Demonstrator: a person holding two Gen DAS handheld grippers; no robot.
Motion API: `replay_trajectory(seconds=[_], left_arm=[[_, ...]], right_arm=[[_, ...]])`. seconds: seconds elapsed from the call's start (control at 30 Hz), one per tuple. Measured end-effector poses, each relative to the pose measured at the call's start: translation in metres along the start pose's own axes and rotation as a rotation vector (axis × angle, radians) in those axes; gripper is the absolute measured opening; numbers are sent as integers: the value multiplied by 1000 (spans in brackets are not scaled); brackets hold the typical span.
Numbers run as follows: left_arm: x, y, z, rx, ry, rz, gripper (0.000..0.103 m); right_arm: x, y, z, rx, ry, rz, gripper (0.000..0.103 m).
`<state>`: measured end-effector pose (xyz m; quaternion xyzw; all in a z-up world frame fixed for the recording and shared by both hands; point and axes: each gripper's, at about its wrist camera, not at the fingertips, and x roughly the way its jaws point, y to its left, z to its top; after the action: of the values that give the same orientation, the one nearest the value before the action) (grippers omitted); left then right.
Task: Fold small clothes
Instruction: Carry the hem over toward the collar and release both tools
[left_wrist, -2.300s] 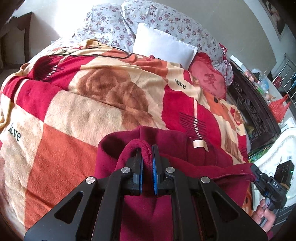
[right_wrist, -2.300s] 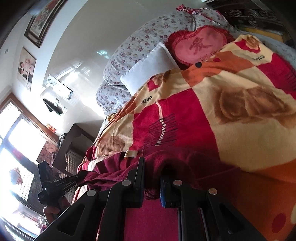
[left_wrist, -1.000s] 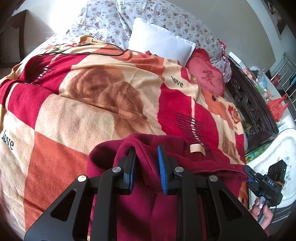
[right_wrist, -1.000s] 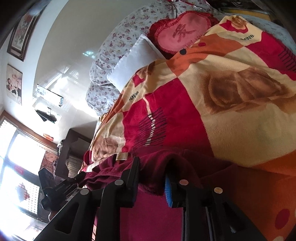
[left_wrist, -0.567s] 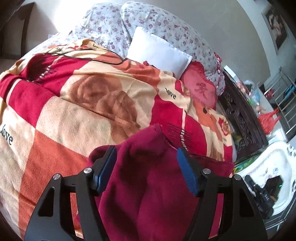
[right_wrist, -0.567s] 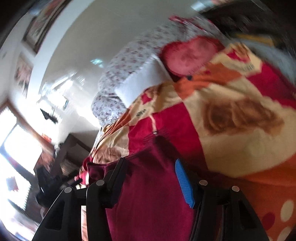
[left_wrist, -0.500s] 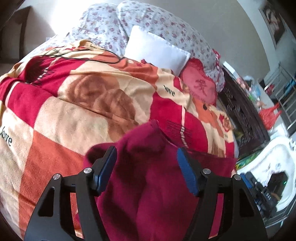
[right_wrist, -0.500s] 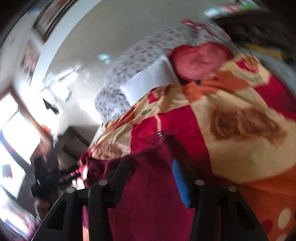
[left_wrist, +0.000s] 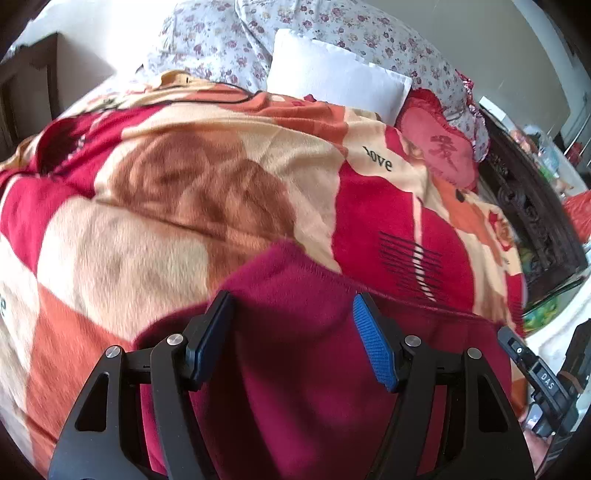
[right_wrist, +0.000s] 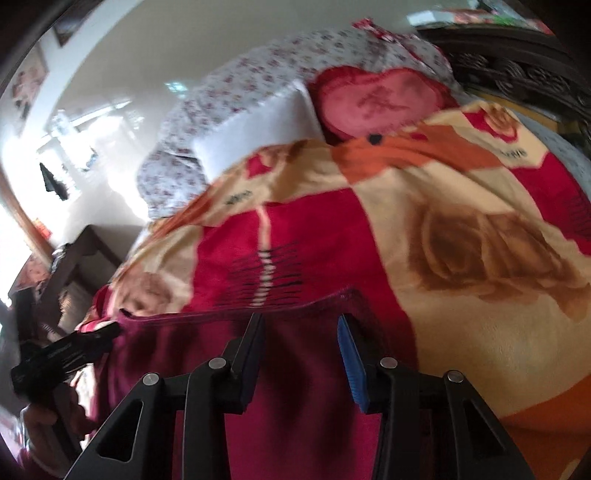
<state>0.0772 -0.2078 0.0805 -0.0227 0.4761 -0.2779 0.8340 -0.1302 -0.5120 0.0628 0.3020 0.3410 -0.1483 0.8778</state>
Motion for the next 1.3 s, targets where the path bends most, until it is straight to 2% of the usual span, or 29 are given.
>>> replay_trajectory(seconds=[0.07,0.2,0.27,0.47,0.63,0.77,1.0,1.13,1.3], left_arm=[[5,2,3,-2,-13,12,68],[13,9,6,-3,-12,71,68],[15,20,5,-47,0,33,68],[-25,24,-5,-36,-41,21,68],[-67,19,-34,29,-70,-34,68],[-75,21,-65,36,-51,-30,68],[-50,34,-107,58,31,61,68],[-37,51,-114,1,47,56,76],[-53,61,-116,-47,63,42,76]], right_arm=[[10,-10,-3,42,18,-5,39],[10,-8,-4,12,-4,-21,38],[6,-7,-4,-3,3,-23,38],[-40,5,-10,-44,-27,-10,40],[-79,17,-42,-114,-17,18,46],[-79,20,-65,-144,15,-8,46],[-57,13,-84,-135,53,-51,46],[-46,12,-84,-155,56,-86,47],[-66,18,-81,-148,78,-87,47]])
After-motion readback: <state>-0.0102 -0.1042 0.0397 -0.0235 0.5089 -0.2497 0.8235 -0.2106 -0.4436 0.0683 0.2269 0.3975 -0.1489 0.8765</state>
